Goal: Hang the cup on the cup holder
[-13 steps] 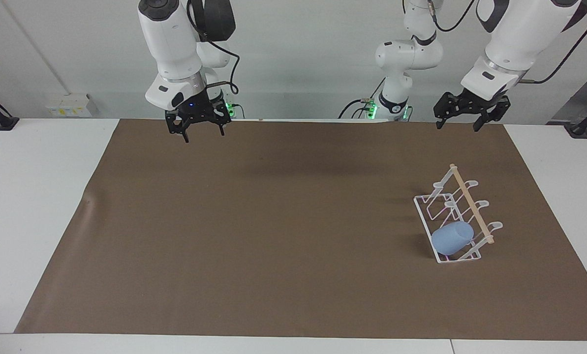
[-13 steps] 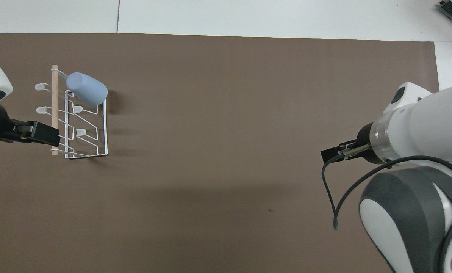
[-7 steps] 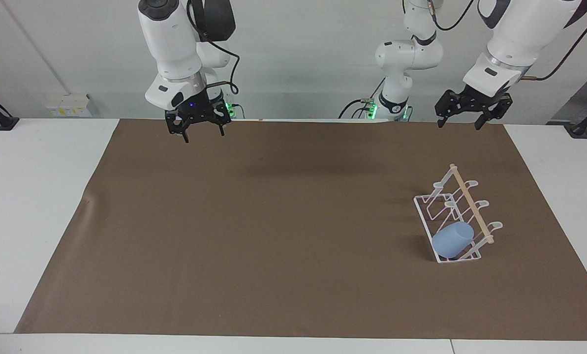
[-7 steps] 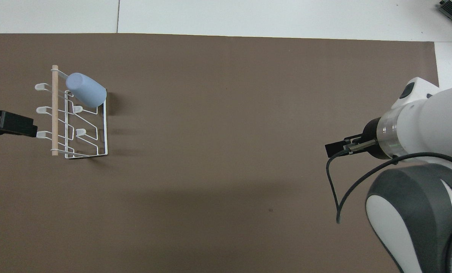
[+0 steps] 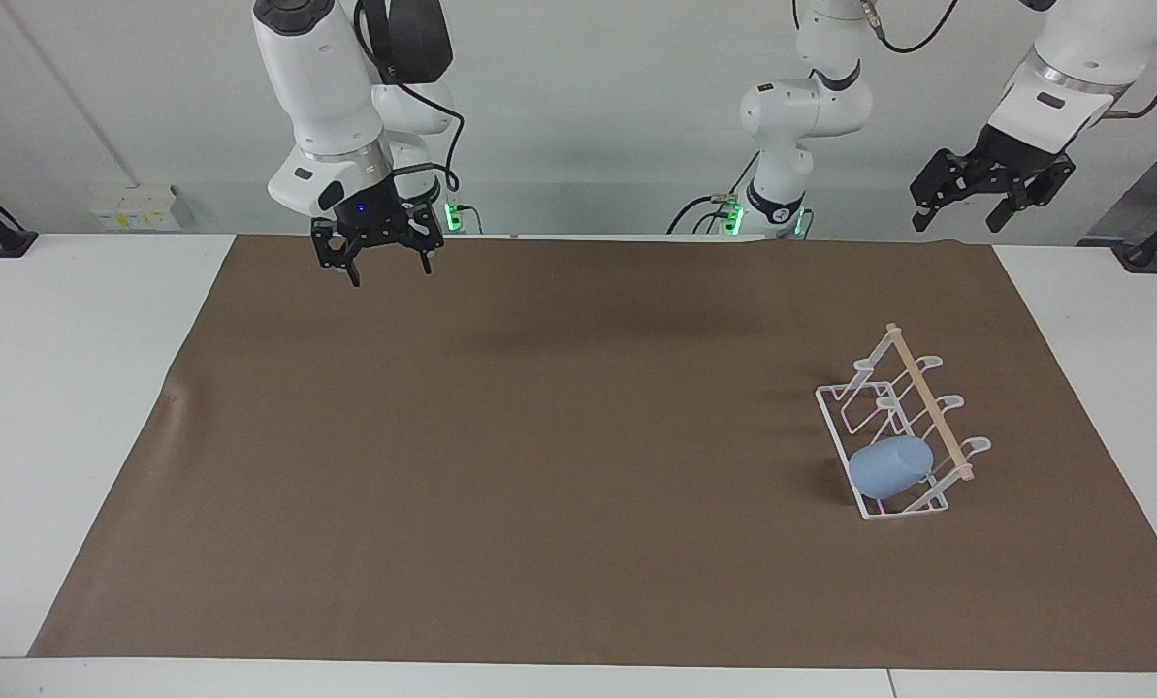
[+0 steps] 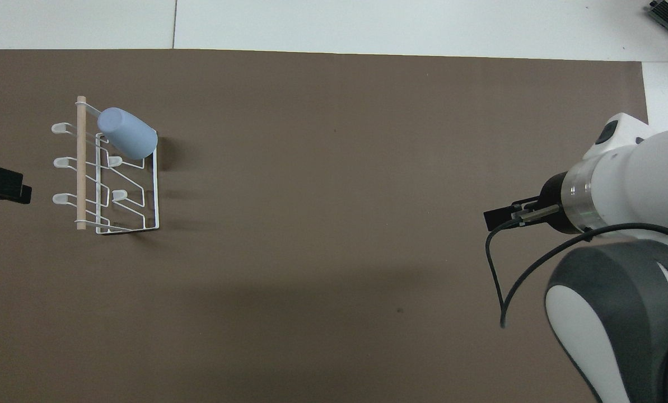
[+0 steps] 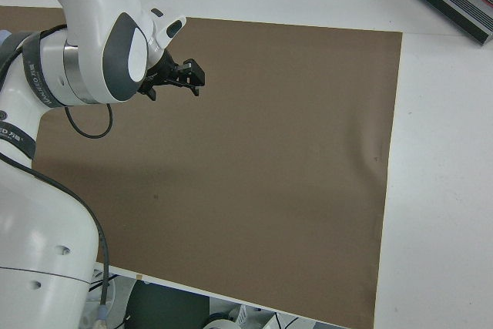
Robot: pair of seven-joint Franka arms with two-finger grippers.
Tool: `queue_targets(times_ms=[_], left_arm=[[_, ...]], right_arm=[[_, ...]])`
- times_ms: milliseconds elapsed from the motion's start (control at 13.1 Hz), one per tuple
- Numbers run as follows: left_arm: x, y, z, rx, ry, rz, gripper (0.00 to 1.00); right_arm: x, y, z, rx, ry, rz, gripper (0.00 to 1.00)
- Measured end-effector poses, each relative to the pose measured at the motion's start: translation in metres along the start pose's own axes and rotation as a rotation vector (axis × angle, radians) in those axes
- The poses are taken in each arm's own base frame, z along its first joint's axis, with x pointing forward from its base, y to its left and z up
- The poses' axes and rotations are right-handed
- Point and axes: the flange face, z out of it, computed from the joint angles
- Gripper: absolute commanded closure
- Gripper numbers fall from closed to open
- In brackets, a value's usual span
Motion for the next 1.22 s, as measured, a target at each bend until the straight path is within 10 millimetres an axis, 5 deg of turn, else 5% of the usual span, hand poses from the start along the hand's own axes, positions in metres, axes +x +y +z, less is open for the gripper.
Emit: queue_targets(times_ms=[840, 1221], left_arm=[[0.008, 0.002, 0.002, -0.001, 0.039, 0.085, 0.00], [0.008, 0.004, 0.033, 0.002, 0.038, 0.108, 0.00]], right_arm=[[0.000, 0.000, 0.000, 0.000, 0.000, 0.000, 0.00], [0.000, 0.000, 0.000, 0.000, 0.000, 0.000, 0.00]])
